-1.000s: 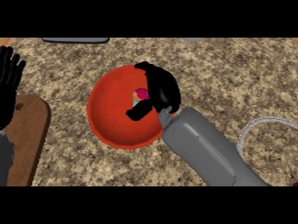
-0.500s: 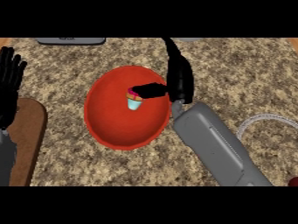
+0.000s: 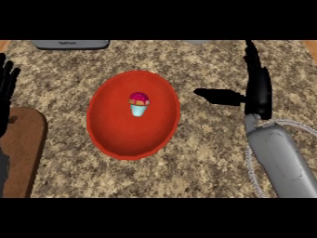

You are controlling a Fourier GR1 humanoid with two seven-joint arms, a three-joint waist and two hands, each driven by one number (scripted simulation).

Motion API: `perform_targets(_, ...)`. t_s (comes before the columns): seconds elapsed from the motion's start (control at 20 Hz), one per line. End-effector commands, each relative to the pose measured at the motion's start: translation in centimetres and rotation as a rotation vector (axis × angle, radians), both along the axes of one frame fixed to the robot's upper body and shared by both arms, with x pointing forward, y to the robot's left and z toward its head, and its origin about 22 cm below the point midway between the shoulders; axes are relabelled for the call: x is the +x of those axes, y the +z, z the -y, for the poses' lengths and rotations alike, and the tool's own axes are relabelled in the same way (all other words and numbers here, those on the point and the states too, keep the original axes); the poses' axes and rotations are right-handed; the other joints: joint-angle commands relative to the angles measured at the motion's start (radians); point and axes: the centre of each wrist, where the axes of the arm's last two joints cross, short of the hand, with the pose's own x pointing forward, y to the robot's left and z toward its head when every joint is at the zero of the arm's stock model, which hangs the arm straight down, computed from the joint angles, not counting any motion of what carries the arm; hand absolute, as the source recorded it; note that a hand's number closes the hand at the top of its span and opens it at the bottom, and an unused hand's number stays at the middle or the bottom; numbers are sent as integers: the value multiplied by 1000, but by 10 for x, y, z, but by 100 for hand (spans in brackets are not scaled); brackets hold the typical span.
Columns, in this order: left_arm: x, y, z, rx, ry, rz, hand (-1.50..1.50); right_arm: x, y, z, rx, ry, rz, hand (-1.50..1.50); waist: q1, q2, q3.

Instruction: Pick the cupcake from the placemat and place it in the bowl

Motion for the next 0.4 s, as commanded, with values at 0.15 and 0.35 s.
perform_targets(0.15, 2, 5, -4, -7, -6, 8, 0, -19, -13, 102, 67, -1, 73, -150, 6, 3, 0)
perform_targets(0.35, 7, 11, -1, 3, 7, 6, 0, -46, -19, 158, 82, 13, 56, -150, 0, 2, 0)
